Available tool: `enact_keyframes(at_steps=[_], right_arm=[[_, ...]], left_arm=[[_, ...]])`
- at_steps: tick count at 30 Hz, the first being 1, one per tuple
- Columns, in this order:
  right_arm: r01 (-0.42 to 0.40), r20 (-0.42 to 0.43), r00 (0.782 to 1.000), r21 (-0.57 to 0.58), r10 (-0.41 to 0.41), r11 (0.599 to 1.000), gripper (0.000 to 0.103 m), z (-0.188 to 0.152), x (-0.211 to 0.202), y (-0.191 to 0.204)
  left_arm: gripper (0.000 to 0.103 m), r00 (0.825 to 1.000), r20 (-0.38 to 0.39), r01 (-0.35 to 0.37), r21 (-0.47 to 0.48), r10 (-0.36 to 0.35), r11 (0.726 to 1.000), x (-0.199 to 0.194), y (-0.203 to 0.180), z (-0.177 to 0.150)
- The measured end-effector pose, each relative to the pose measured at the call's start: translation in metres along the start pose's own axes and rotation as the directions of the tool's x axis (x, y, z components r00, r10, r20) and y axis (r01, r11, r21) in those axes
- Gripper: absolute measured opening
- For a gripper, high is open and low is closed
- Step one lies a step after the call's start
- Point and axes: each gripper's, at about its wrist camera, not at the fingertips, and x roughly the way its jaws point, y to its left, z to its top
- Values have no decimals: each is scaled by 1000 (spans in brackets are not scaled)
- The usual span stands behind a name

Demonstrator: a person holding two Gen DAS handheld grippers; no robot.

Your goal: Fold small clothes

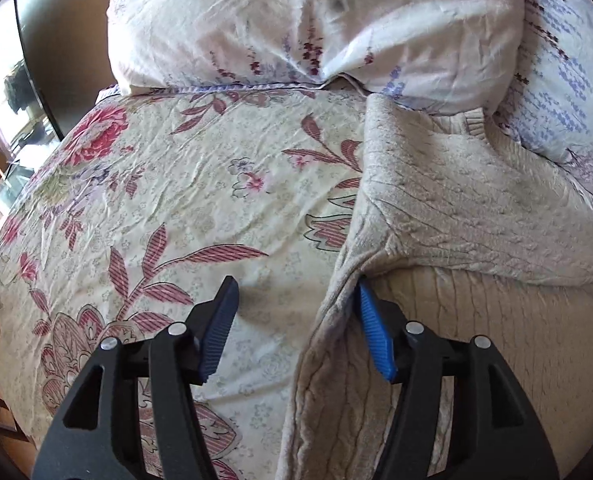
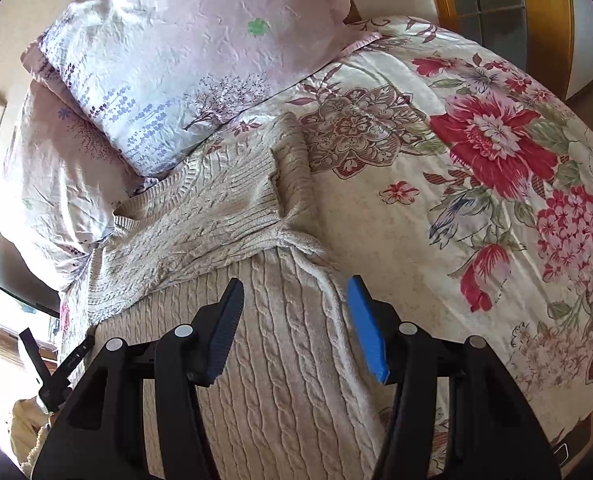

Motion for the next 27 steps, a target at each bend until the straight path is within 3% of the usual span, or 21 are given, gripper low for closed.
enact_keyframes(at_steps=[2, 6, 9, 13, 18, 22, 27], right_arm=[[-9, 1, 1000, -20, 9, 1000, 56, -2, -1, 6], [-23, 1, 1000, -20, 23, 1000, 56, -4, -4, 8], [-29, 3, 1000, -24, 29, 999, 56, -4, -8, 8], [-39, -8, 999, -33, 39, 999, 56, -10, -17, 1], [-19, -54, 998, -21, 18, 1000, 56, -23, -22, -20], [8, -57, 998, 0, -7, 1000, 56, -29, -22, -32], [-18, -68, 998, -10, 17, 1000, 56, -23, -11, -20]], left_arm=[[59, 1000, -3, -7, -59, 6, 998, 1, 7, 1], [60, 997, 21, -77, -11, 77, 997, 0, -4, -2], [60, 998, 14, -67, -15, 68, 998, -3, -3, -2], [68, 997, 39, -66, 8, 65, 998, -19, 6, -7], [68, 999, 32, -25, 14, 25, 1000, -41, 31, -23], [68, 998, 21, 65, -9, -65, 998, -54, 48, -32], [68, 997, 46, 48, 140, -55, 989, -47, 9, -22]])
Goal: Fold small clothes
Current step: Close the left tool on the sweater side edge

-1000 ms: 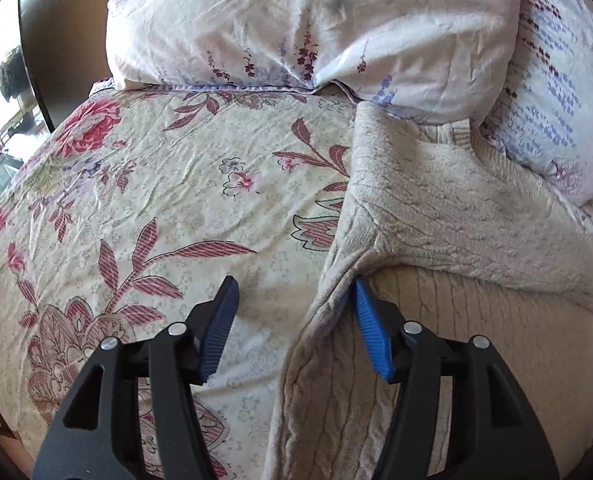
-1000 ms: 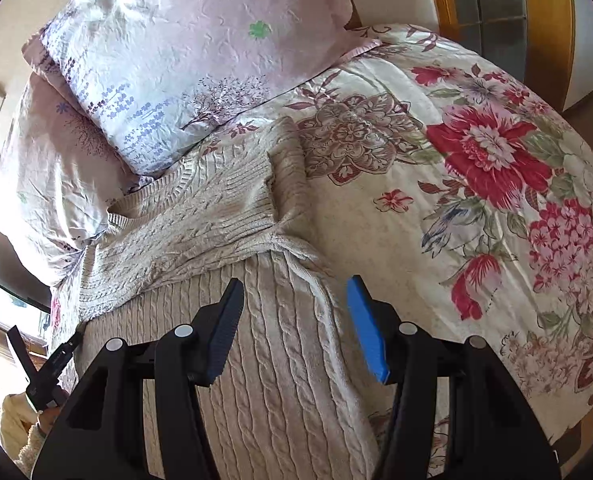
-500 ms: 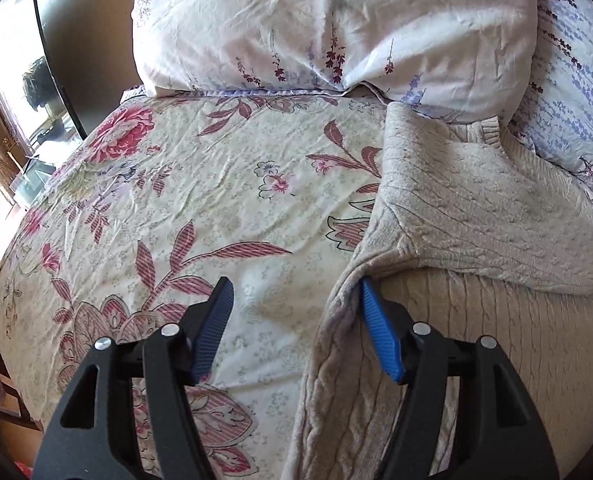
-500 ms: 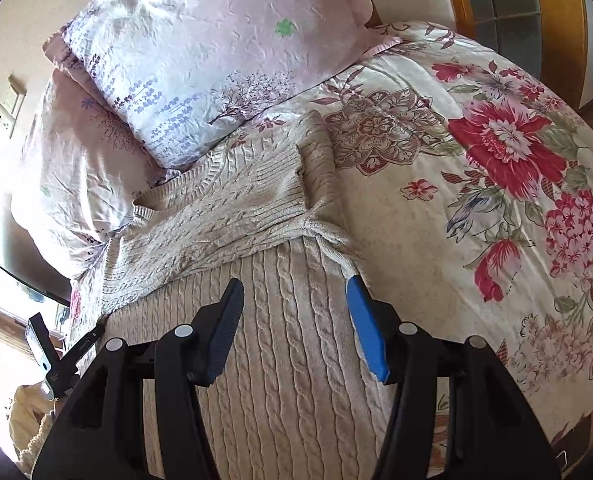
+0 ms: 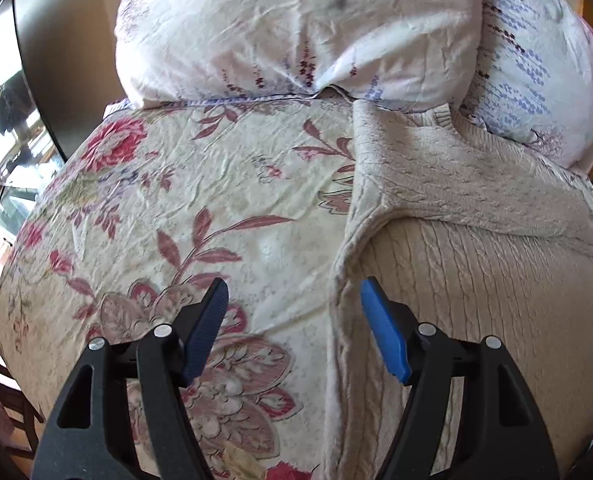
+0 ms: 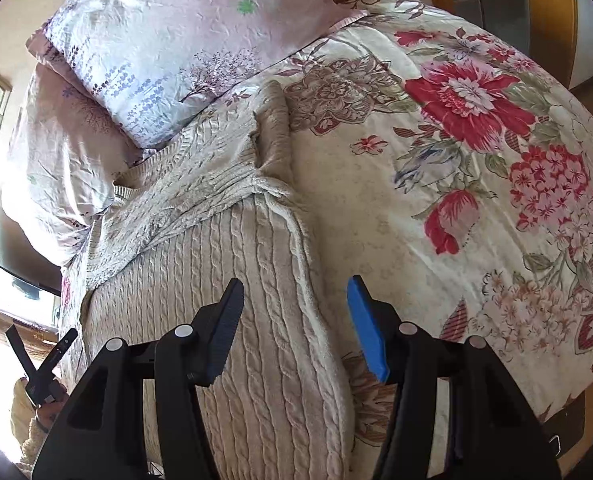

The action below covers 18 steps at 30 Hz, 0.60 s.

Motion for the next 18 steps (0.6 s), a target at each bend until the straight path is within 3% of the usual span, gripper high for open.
enact_keyframes(at_steps=[5, 7, 8, 10, 13, 15, 18], right_arm=[[-32, -9, 999, -20, 32, 999, 56, -2, 5, 16], [-32, -6, 999, -14, 32, 999, 56, -3, 3, 16], [-30, -5, 1000, -9, 30, 1000, 56, -4, 2, 15], [-24, 1, 1000, 2, 24, 1000, 56, -4, -1, 12], [-20, 12, 1000, 22, 20, 1000, 56, -4, -5, 6], [-15, 17, 1000, 30, 14, 999, 56, -4, -6, 3], [5, 27, 1000, 44, -7, 999, 56, -3, -6, -2]], left_arm=[[69, 997, 2, -81, 137, 81, 987, 32, -39, 22], [56, 995, -3, -97, 151, 98, 984, 45, -43, 30], [52, 996, -4, -85, 140, 87, 986, 48, -43, 34], [29, 998, -19, -62, 91, 64, 994, 52, -38, 44], [17, 999, -25, -24, 40, 25, 999, 54, -33, 46], [14, 1000, -16, -17, 5, 17, 1000, 52, -30, 43], [14, 998, -19, 57, -188, -61, 981, 52, -5, 40]])
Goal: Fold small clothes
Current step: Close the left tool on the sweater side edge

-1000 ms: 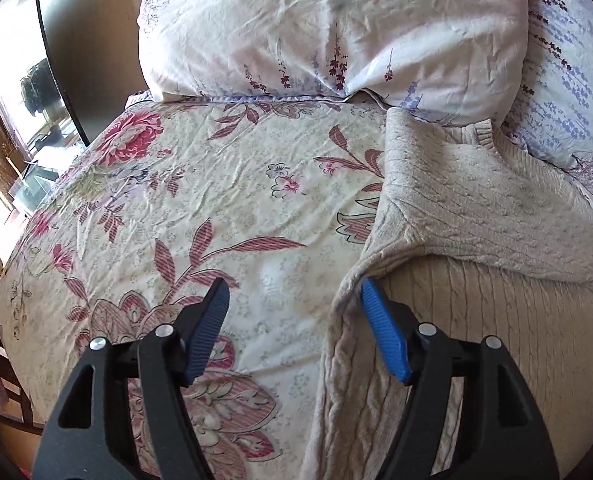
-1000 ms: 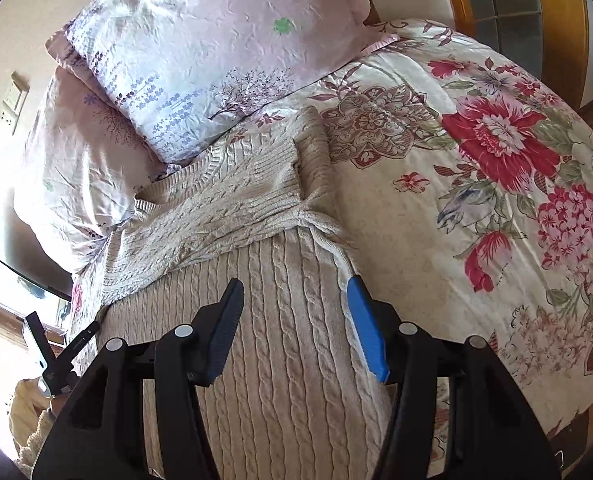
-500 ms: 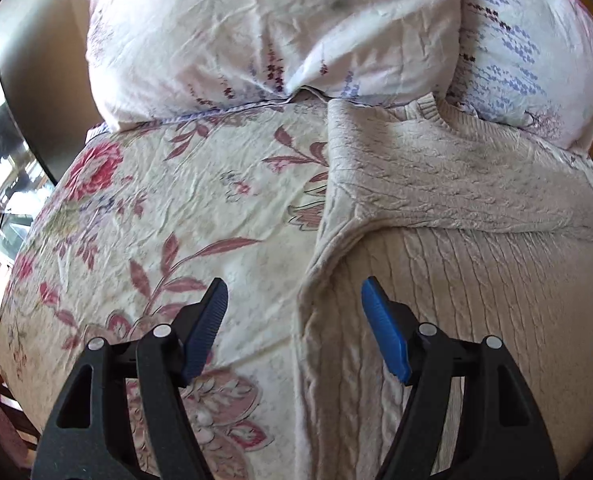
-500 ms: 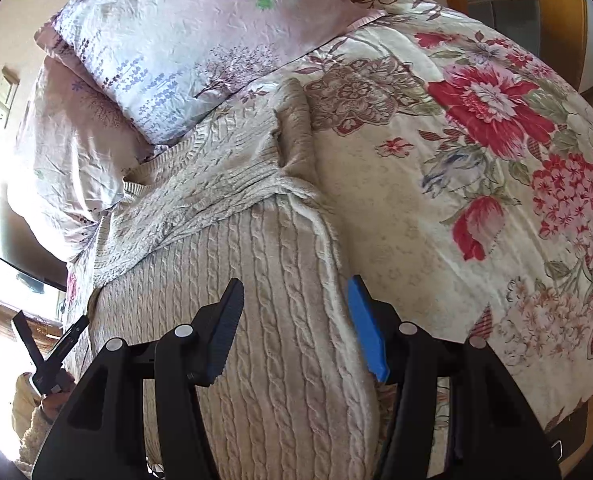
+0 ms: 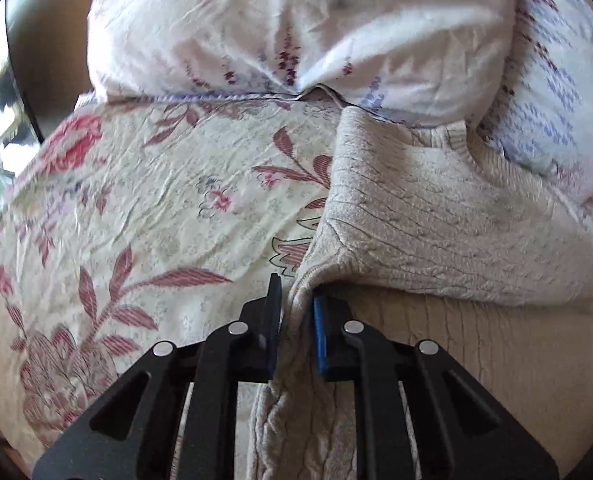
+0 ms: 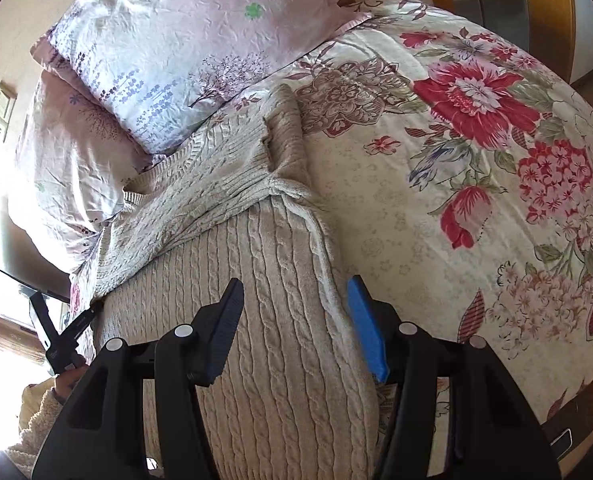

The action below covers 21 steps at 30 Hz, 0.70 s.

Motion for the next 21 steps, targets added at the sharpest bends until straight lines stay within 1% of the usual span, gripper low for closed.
enact_keyframes(at_steps=[1, 3, 6, 7, 8, 10, 13, 14, 15, 16, 17, 19, 20, 21], right_arm=[[9, 5, 1000, 0, -9, 1000, 56, 1, 1, -1], [48, 24, 999, -40, -48, 998, 56, 4, 4, 4], [122, 68, 991, -172, -112, 977, 56, 10, 11, 26], [149, 84, 987, -217, -134, 965, 56, 12, 16, 33], [174, 96, 983, -256, -154, 951, 55, 15, 22, 39], [191, 82, 981, -273, -175, 943, 47, 23, 38, 41], [220, 67, 975, -270, -210, 937, 34, 34, 58, 41], [243, 75, 970, -270, -231, 932, 18, 37, 63, 40], [269, 89, 963, -248, -255, 931, 13, 40, 64, 38], [271, 94, 962, -203, -257, 941, 12, 43, 62, 32], [274, 91, 960, -130, -264, 953, 11, 46, 61, 22], [255, 80, 965, -34, -252, 966, 11, 47, 61, 9], [254, 83, 964, -16, -252, 967, 11, 46, 61, 8], [264, 81, 962, -24, -262, 964, 12, 46, 61, 11]], left_arm=[[14, 1000, -4, 27, -48, -27, 999, 1, 6, -1], [14, 998, -6, 61, -75, -61, 995, 2, 11, 1], [15, 990, -24, 137, -147, -142, 980, 3, 24, 5], [16, 988, -28, 145, -147, -151, 978, 4, 25, 5], [16, 989, -31, 139, -122, -144, 983, 4, 23, 4], [17, 993, -34, 112, -68, -115, 991, 3, 16, 3], [17, 993, -41, 105, -70, -108, 992, 4, 15, 2], [17, 994, -42, 98, -63, -101, 993, 4, 14, 2], [17, 995, -41, 87, -49, -89, 995, 5, 13, 2], [17, 996, -39, 74, -36, -76, 997, 5, 12, 2], [17, 997, -36, 67, -34, -68, 997, 5, 11, 2], [17, 997, -30, 66, -55, -67, 996, 6, 14, 1], [17, 998, -27, 64, -61, -65, 996, 6, 14, 1], [18, 998, -24, 61, -59, -62, 996, 6, 13, 0]])
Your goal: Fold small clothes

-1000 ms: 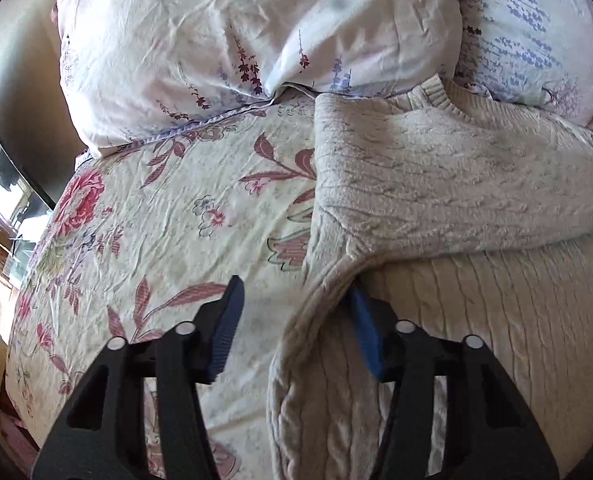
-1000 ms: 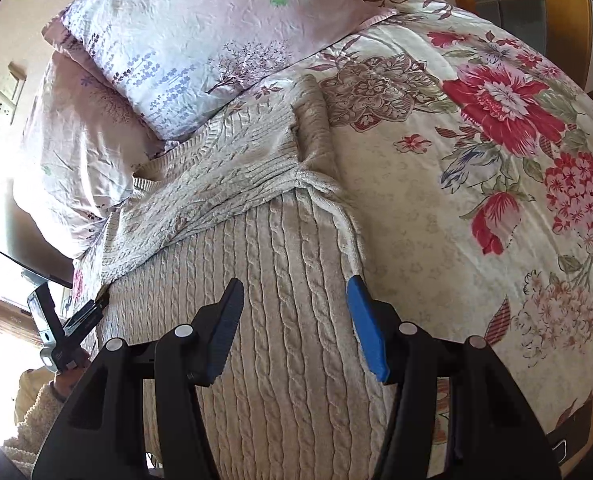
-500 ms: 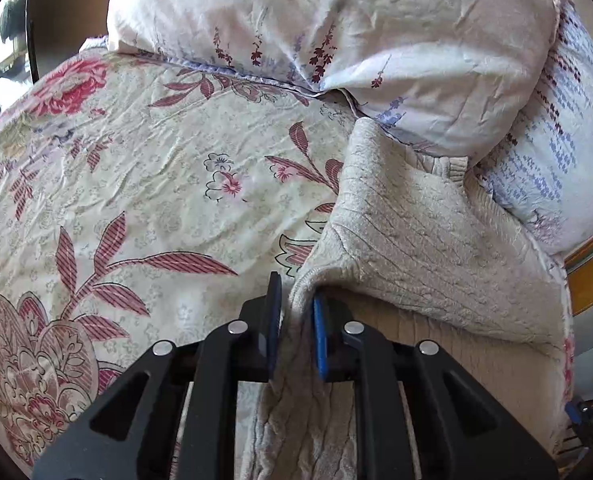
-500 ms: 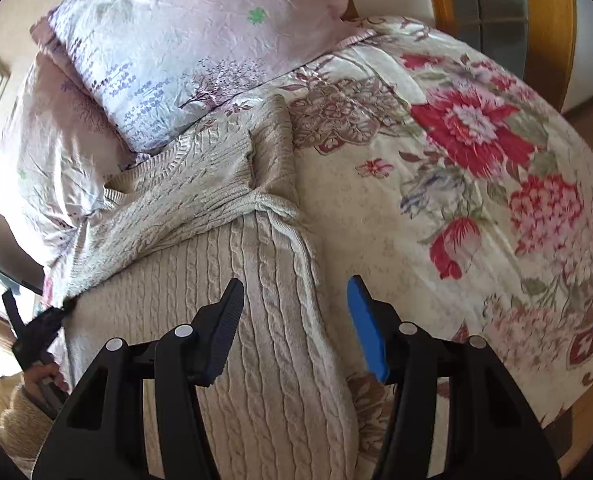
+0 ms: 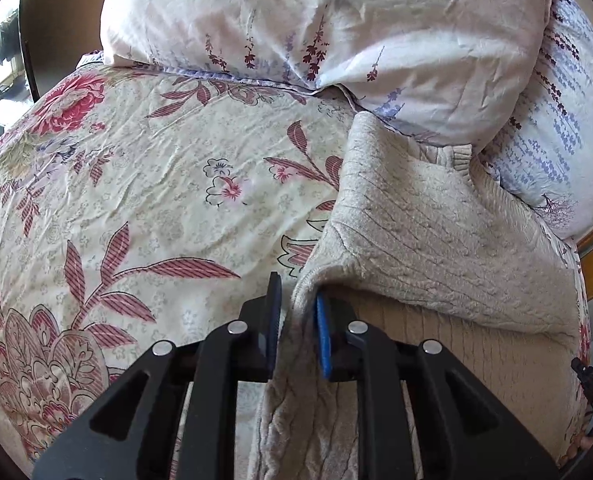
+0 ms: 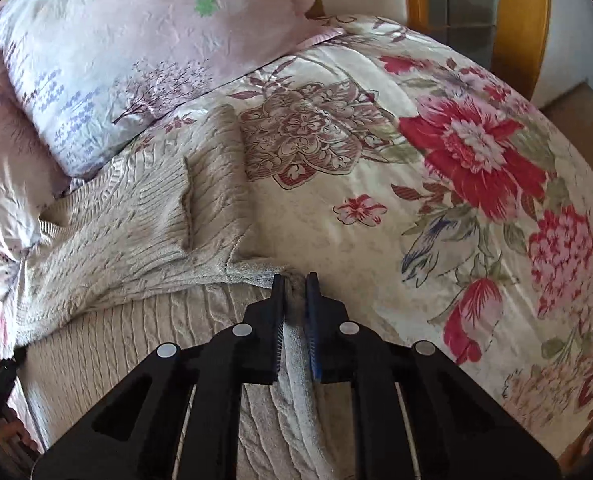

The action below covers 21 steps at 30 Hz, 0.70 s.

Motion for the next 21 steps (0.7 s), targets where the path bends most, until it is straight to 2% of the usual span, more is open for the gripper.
enact_keyframes(at_steps=[2, 4, 6, 7, 8, 10, 13, 17, 18, 21], right_arm=[[-17, -19, 1000, -1, 17, 1000, 14, 1, -3, 2], [-70, -23, 997, 25, 71, 997, 23, -1, -11, -5], [-136, -10, 991, 37, 136, 990, 44, -7, -27, -16], [-188, -10, 982, 39, 189, 981, 48, -12, -36, -24], [-219, -17, 975, 37, 220, 975, 52, -16, -43, -28], [-288, -62, 955, 41, 290, 957, 52, -29, -54, -42], [-338, -130, 929, 79, 346, 938, 52, -47, -59, -59], [-412, -220, 865, 203, 451, 888, 52, -74, -56, -80], [-429, -234, 847, 230, 477, 874, 52, -80, -54, -83], [-488, -275, 772, 321, 573, 812, 52, -103, -52, -90]], left_arm=[[23, 1000, 3, -6, 17, 6, 1000, -3, -1, -2], [41, 1000, 13, -13, 36, 12, 999, -13, 1, -8], [53, 999, 34, -5, 47, 3, 999, -29, 9, -15], [59, 999, 42, 7, 43, -9, 999, -38, 15, -19], [61, 999, 41, 33, 34, -34, 999, -47, 23, -23], [61, 994, 9, 109, 4, -109, 994, -61, 39, -34], [61, 983, -43, 179, -29, -181, 983, -77, 57, -56], [59, 959, -123, 243, -114, -257, 963, -83, 68, -86], [55, 950, -136, 261, -140, -280, 955, -84, 70, -94], [50, 935, -147, 297, -172, -323, 939, -91, 71, -110]])
